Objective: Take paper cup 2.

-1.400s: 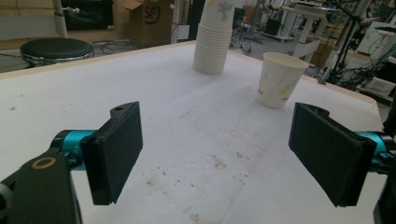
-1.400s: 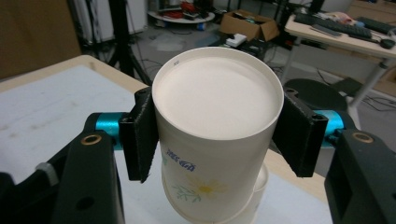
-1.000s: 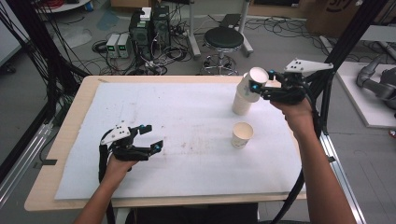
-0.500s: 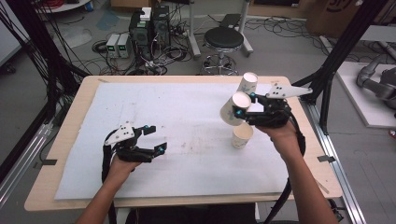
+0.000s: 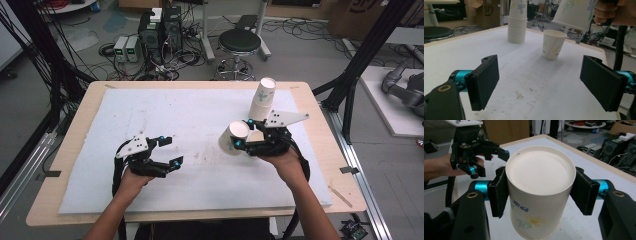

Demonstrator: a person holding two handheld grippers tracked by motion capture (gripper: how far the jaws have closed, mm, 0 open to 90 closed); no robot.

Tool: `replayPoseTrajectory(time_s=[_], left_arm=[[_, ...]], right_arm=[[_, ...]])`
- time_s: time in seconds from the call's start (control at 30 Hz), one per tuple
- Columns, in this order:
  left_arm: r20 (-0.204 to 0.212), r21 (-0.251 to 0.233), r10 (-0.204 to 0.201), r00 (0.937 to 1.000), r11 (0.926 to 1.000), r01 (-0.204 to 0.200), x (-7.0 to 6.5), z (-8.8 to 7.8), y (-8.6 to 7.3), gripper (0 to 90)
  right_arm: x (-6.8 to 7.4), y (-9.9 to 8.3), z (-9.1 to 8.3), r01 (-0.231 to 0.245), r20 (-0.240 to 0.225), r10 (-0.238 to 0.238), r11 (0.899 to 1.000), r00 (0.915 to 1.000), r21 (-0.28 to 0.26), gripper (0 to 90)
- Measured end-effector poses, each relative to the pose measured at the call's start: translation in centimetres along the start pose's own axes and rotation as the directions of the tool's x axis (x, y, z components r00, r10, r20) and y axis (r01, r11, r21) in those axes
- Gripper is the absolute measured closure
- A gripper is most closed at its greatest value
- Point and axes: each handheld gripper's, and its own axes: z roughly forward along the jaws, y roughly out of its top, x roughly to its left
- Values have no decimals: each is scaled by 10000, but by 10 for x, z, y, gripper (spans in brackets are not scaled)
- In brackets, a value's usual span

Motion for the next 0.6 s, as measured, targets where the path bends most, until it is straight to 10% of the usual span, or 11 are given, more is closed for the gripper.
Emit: replayPoseTrajectory(time_s=[0.6], left_arm=[[795,198,319,9963,9992,-335,-14,15,0,156]], right_arm=[[14,-13,11,372,-556,-363,9992,9978,154,369]])
